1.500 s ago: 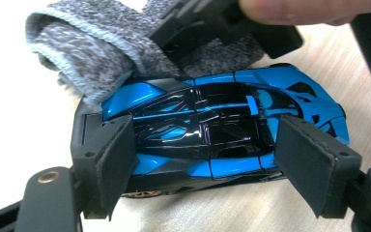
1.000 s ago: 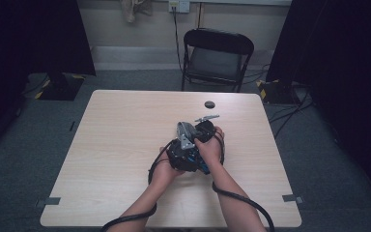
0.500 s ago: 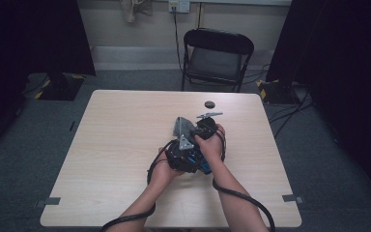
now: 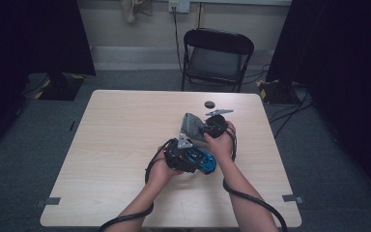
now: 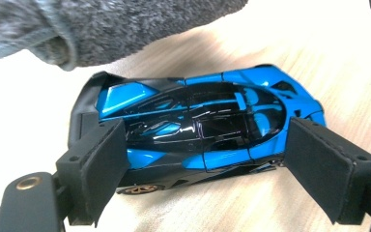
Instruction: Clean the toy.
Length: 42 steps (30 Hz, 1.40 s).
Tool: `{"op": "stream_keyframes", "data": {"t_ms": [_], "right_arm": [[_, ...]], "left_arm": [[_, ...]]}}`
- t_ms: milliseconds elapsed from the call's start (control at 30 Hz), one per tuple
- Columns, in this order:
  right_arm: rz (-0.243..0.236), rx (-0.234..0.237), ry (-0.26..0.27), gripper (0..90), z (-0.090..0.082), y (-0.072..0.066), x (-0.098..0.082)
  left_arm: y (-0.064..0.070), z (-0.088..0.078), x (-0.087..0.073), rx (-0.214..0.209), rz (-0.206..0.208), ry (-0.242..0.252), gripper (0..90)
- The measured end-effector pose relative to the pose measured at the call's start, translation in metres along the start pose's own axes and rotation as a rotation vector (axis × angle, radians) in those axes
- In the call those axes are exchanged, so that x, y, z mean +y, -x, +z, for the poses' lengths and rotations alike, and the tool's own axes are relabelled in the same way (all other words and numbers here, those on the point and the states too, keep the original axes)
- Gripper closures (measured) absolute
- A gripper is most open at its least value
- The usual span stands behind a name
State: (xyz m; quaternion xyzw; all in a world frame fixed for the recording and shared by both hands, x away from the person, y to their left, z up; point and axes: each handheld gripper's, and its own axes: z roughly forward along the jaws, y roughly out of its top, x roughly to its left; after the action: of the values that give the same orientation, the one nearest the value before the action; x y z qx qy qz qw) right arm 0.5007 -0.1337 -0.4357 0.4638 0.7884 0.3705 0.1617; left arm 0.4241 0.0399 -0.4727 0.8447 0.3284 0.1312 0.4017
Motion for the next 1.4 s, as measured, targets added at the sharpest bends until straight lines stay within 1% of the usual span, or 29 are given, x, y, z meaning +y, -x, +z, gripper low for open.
{"op": "stream_keyframes", "data": {"t_ms": [33, 100, 167, 233, 267, 300, 400, 433, 467, 500, 533, 567, 633, 733, 767, 800, 833, 867, 900, 933, 967, 1000, 1100, 1200, 1267, 1300, 1367, 1400], "right_arm": [[-0.001, -0.001, 0.002, 81.2, -0.002, 0.000, 0.000], [-0.005, 0.002, 0.007, 81.2, -0.006, 0.000, 0.001], [-0.010, 0.004, 0.004, 81.2, -0.010, -0.001, 0.001], [-0.034, 0.006, 0.006, 81.2, -0.015, -0.004, 0.002], [-0.038, 0.011, 0.013, 81.2, -0.017, -0.005, 0.002], [-0.039, 0.018, 0.018, 81.1, -0.019, -0.006, 0.003], [-0.051, 0.035, 0.032, 81.2, -0.026, -0.012, 0.004], [-0.062, 0.042, 0.034, 81.1, -0.027, -0.015, 0.004], [-0.068, 0.051, 0.036, 81.1, -0.029, -0.019, 0.004], [-0.074, 0.059, 0.039, 81.1, -0.029, -0.022, 0.003], [-0.078, 0.065, 0.039, 81.1, -0.029, -0.024, 0.003], [-0.085, 0.076, 0.035, 81.1, -0.029, -0.028, 0.002], [-0.099, 0.093, 0.035, 81.1, -0.028, -0.034, 0.001], [-0.121, 0.116, 0.027, 81.1, -0.024, -0.045, -0.002], [-0.121, 0.116, 0.027, 81.1, -0.024, -0.045, -0.002], [-0.138, 0.139, 0.028, 81.1, -0.020, -0.053, -0.003], [-0.143, 0.146, 0.029, 81.1, -0.019, -0.056, -0.003], [-0.145, 0.159, 0.027, 81.1, -0.017, -0.060, -0.003], [-0.146, 0.166, 0.027, 81.0, -0.016, -0.063, -0.003], [-0.152, 0.175, 0.026, 81.1, -0.014, -0.068, -0.003], [-0.154, 0.187, 0.028, 81.1, -0.013, -0.072, -0.003], [-0.163, 0.204, 0.031, 81.1, -0.012, -0.078, -0.003], [-0.188, 0.231, 0.030, 81.0, -0.010, -0.089, -0.003], [-0.233, 0.263, 0.028, 80.8, -0.006, -0.100, -0.006], [-0.239, 0.273, 0.016, 80.8, -0.002, -0.106, -0.008], [-0.243, 0.283, 0.012, 80.8, 0.001, -0.108, -0.010], [-0.251, 0.304, 0.010, 80.7, 0.005, -0.114, -0.012], [-0.267, 0.321, 0.009, 80.5, 0.007, -0.118, -0.013]], "left_arm": [[-0.001, -0.003, 0.001, -0.001, 0.001, 0.002, 15.3], [-0.002, -0.008, 0.001, -0.006, -0.012, 0.005, 15.2], [-0.004, -0.015, -0.001, -0.006, -0.001, -0.007, 14.9], [-0.008, -0.022, -0.003, -0.002, -0.006, -0.007, 14.8], [-0.009, -0.025, -0.004, -0.003, -0.008, -0.012, 14.8], [-0.012, -0.030, -0.006, 0.007, -0.010, -0.018, 14.8], [-0.020, -0.042, -0.012, 0.014, -0.001, -0.032, 14.7], [-0.023, -0.047, -0.016, 0.014, 0.011, -0.039, 14.7], [-0.025, -0.052, -0.020, 0.020, 0.032, -0.048, 14.7], [-0.027, -0.054, -0.023, 0.017, 0.040, -0.050, 14.5], [-0.030, -0.059, -0.028, 0.025, 0.045, -0.059, 14.5], [-0.033, -0.062, -0.031, 0.026, 0.030, -0.065, 14.5], [-0.039, -0.070, -0.038, 0.030, 0.008, -0.061, 14.5], [-0.047, -0.082, -0.048, 0.052, -0.003, -0.056, 14.6], [-0.047, -0.082, -0.048, 0.052, -0.003, -0.056, 14.6], [-0.053, -0.091, -0.053, 0.054, -0.020, -0.059, 14.7], [-0.056, -0.095, -0.056, 0.065, -0.020, -0.061, 14.9], [-0.058, -0.098, -0.059, 0.065, -0.029, -0.066, 14.9], [-0.061, -0.102, -0.062, 0.079, -0.030, -0.068, 14.9], [-0.063, -0.104, -0.065, 0.080, -0.044, -0.067, 15.0], [-0.068, -0.110, -0.070, 0.086, -0.048, -0.071, 15.0], [-0.070, -0.112, -0.073, 0.090, -0.052, -0.068, 15.0], [-0.077, -0.121, -0.085, 0.099, -0.063, -0.090, 15.0], [-0.081, -0.126, -0.095, 0.103, -0.089, -0.100, 15.0], [-0.082, -0.129, -0.101, 0.102, -0.100, -0.101, 15.0], [-0.083, -0.130, -0.104, 0.104, -0.091, -0.104, 15.0], [-0.083, -0.133, -0.109, 0.096, -0.098, -0.103, 15.0], [-0.083, -0.134, -0.109, 0.094, -0.098, -0.103, 15.1]]}}
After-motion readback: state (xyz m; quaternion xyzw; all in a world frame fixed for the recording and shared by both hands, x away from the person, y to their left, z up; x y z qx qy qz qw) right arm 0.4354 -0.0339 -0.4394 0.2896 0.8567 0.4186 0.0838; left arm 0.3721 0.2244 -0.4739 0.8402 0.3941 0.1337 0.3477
